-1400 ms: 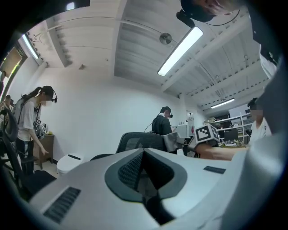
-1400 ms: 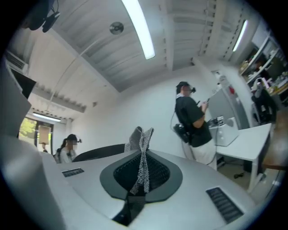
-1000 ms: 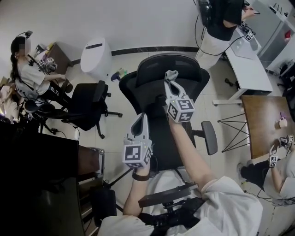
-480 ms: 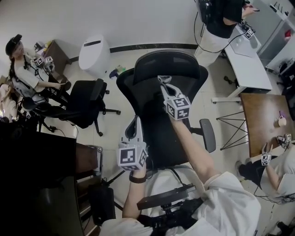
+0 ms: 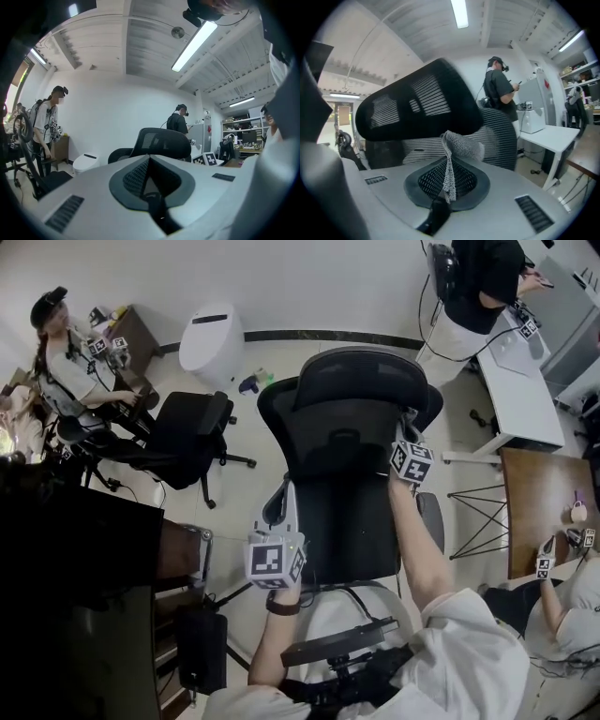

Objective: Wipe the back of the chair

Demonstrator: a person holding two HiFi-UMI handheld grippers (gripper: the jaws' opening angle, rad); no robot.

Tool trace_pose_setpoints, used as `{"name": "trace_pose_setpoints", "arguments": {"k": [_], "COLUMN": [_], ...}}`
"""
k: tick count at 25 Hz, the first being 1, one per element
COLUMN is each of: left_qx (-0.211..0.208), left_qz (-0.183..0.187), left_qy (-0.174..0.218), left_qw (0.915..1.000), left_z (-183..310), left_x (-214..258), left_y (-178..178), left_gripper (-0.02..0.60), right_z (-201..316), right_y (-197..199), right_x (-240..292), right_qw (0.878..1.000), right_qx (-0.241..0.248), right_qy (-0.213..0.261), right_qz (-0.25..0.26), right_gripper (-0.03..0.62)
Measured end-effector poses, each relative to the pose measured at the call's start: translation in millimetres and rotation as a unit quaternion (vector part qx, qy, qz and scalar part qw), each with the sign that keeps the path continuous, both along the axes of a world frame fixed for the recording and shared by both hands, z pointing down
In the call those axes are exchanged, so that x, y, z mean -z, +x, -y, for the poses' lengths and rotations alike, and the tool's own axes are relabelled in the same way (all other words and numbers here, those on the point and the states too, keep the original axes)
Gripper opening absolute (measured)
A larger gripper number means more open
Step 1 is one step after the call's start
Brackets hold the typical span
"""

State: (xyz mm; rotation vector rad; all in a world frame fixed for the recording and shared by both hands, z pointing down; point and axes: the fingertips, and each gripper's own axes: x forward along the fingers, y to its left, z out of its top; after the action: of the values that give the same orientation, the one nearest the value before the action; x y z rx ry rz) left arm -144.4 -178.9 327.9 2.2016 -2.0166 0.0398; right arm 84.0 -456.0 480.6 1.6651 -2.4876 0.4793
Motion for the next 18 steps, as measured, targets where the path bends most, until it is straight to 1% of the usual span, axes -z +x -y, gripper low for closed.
{"name": "trace_pose_setpoints", "arguments": {"k": [2,3,5,7,9,10,11,12,13,14,16,18], "left_qx": [0.011,0.014,0.02,0.026,0.031,0.032,0.033,0.033,0.031,0.028,0.017,0.006], "left_qz": [0.0,0.0,0.002,0.004,0.004,0.004,0.005,0.007,0.007,0.007,0.003,0.0], "left_qy": [-0.003,-0.005,-0.009,-0.014,-0.018,-0.018,-0.018,-0.018,-0.018,-0.02,-0.024,-0.028], "left_qw": [0.9999,0.9999,0.9998,0.9995,0.9994,0.9993,0.9993,0.9993,0.9993,0.9994,0.9996,0.9996], "left_z": [-5,-7,-11,-14,-16,-15,-14,-12,-10,-8,-4,0], "left_x": [-4,-6,-10,-12,-13,-13,-12,-11,-11,-12,-19,-30], "left_y": [-5,-6,-9,-17,-26,-31,-35,-38,-38,-36,-29,-23], "left_gripper": [0.012,0.012,0.012,0.012,0.012,0.012,0.012,0.012,0.012,0.012,0.012,0.012], "right_z": [-10,-19,-40,-63,-87,-96,-99,-98,-91,-82,-58,-31], "right_y": [-69,-107,-181,-248,-304,-325,-336,-337,-328,-309,-251,-180], "right_x": [-9,-12,-16,-17,-17,-16,-16,-17,-20,-25,-42,-64], "right_qw": [0.998,0.994,0.986,0.975,0.96,0.953,0.949,0.948,0.951,0.957,0.972,0.986], "right_qx": [0.067,0.104,0.169,0.221,0.278,0.302,0.316,0.318,0.308,0.288,0.231,0.157], "right_qy": [-0.003,-0.003,-0.008,-0.018,-0.018,-0.015,-0.012,-0.012,-0.016,-0.022,-0.036,-0.052], "right_qz": [-0.007,-0.01,-0.003,0.007,-0.002,-0.011,-0.016,-0.017,-0.015,-0.013,-0.013,-0.012], "right_gripper": [0.018,0.018,0.018,0.018,0.018,0.018,0.018,0.018,0.018,0.018,0.018,0.018]}}
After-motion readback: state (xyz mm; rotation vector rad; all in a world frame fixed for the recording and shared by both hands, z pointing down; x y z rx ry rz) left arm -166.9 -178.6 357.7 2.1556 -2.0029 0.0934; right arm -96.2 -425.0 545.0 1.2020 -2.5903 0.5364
